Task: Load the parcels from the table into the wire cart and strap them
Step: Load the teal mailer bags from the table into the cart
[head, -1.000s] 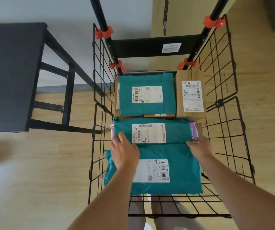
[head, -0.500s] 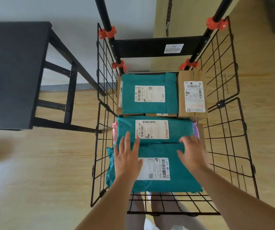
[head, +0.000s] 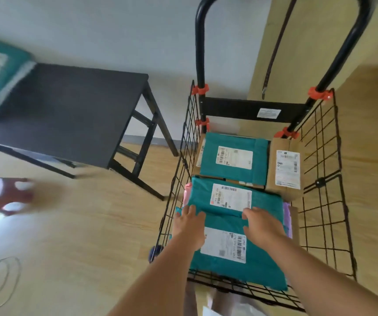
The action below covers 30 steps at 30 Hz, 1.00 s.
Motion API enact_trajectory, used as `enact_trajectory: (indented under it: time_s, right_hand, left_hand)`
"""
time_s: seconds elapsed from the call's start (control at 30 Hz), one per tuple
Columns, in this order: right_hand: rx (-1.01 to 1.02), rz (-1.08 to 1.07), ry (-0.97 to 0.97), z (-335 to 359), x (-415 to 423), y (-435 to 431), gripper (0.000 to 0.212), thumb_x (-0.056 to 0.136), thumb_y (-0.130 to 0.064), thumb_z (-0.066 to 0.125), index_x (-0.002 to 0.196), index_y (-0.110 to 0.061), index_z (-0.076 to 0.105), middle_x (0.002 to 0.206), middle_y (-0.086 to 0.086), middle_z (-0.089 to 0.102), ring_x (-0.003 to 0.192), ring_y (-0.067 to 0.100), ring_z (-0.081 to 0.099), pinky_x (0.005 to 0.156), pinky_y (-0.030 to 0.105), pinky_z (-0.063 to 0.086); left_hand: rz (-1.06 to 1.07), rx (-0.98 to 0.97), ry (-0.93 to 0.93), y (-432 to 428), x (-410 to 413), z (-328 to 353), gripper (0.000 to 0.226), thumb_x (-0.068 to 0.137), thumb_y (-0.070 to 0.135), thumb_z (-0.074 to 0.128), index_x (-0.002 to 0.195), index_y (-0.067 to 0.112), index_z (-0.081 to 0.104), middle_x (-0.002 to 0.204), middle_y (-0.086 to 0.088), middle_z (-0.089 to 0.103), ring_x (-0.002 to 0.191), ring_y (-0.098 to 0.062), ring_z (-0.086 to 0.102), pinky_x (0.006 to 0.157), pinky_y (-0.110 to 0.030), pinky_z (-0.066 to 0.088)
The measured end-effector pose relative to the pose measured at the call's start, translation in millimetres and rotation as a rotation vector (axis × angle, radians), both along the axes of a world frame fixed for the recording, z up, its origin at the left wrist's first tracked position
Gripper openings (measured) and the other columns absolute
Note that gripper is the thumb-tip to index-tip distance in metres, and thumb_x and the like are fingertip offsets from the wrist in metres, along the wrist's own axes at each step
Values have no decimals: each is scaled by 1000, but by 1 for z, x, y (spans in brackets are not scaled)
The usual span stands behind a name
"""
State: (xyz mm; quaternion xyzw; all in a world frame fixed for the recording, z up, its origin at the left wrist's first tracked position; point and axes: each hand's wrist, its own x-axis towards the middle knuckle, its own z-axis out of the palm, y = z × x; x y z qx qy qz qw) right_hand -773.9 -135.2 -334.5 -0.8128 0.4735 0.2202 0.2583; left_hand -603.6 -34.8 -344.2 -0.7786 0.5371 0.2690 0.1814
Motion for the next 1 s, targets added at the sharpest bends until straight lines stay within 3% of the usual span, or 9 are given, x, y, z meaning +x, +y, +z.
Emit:
enact_trajectory:
  time_s: [0.2,0.37,0.57,0.77,1.0]
  right_hand:
    - [-72,107,8,44,33,3,22,94,-22,48,115,-21,56,117,-1,56,105,21,56,78,31,46]
    - [-117,135,16,71,73,18,24,94,-18,47,116,-21,56,120,0,59,108,22,58,81,30,46]
    - [-146,234,-8,86,138,68,26,97,-23,49,124,-23,52,124,2,59,112,24,58,85,31,45]
    - [-146,311,-20,86,214,128,18,96,-16,46,108,-23,58,110,0,62,102,23,60,78,33,49]
    - [-154,431,-1,80,302,199,12,97,-19,46,99,-25,57,100,-1,62,86,22,56,66,29,37]
  left_hand:
    - [34,-97,-15,3,15,38,53,86,20,63,136,21,43,146,-9,34,134,-30,33,109,-48,34]
    - [73,-251,43,18,48,63,70,86,15,63,147,23,30,147,-4,35,133,-27,35,106,-46,37]
    - [192,-213,70,81,109,75,71,85,13,64,147,27,30,149,-5,31,139,-29,29,108,-45,35]
    - [304,-183,54,161,179,78,69,86,9,58,147,24,31,148,-7,33,135,-30,33,106,-43,37]
    - [380,-274,99,243,247,76,51,89,11,51,140,20,45,136,-8,49,125,-28,45,100,-40,41]
